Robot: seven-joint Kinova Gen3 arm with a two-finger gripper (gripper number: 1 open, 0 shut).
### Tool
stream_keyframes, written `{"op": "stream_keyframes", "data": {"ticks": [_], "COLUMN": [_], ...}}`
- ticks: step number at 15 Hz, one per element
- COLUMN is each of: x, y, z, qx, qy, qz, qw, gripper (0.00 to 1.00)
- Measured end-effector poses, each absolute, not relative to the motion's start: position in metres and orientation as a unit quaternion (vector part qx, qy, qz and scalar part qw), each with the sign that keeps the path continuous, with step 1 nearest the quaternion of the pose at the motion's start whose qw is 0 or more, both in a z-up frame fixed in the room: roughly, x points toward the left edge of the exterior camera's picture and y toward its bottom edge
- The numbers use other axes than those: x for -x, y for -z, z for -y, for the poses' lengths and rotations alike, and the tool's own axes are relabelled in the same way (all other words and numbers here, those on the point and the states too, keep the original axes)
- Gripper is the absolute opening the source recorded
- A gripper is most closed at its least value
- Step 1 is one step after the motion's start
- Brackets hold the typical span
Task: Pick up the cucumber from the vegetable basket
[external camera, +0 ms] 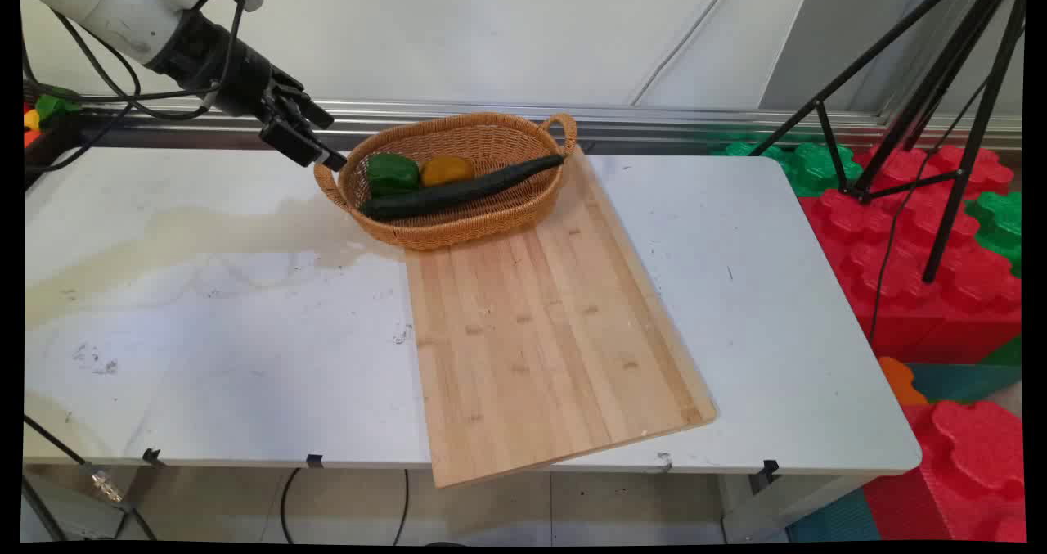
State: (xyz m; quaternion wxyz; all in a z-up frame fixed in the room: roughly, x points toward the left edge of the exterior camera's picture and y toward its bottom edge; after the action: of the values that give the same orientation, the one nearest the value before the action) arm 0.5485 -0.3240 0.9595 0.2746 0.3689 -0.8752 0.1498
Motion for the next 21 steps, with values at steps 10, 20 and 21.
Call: {"op": "stream_keyframes", "data": {"ticks": [10,20,21], "x": [-0.553,-0.559,-0.558], "y": [-0.962,-0.952,-0.949], "z": [0.335,0.37,0.376], "qx": [-0.378,-0.366,-0.364], "qy": [-0.158,-0.168,-0.168], "qz": [0.87,0.878,0.878], "qw": [0.273,0.26,0.259], "gripper": [1.0,1.0,1.0]}}
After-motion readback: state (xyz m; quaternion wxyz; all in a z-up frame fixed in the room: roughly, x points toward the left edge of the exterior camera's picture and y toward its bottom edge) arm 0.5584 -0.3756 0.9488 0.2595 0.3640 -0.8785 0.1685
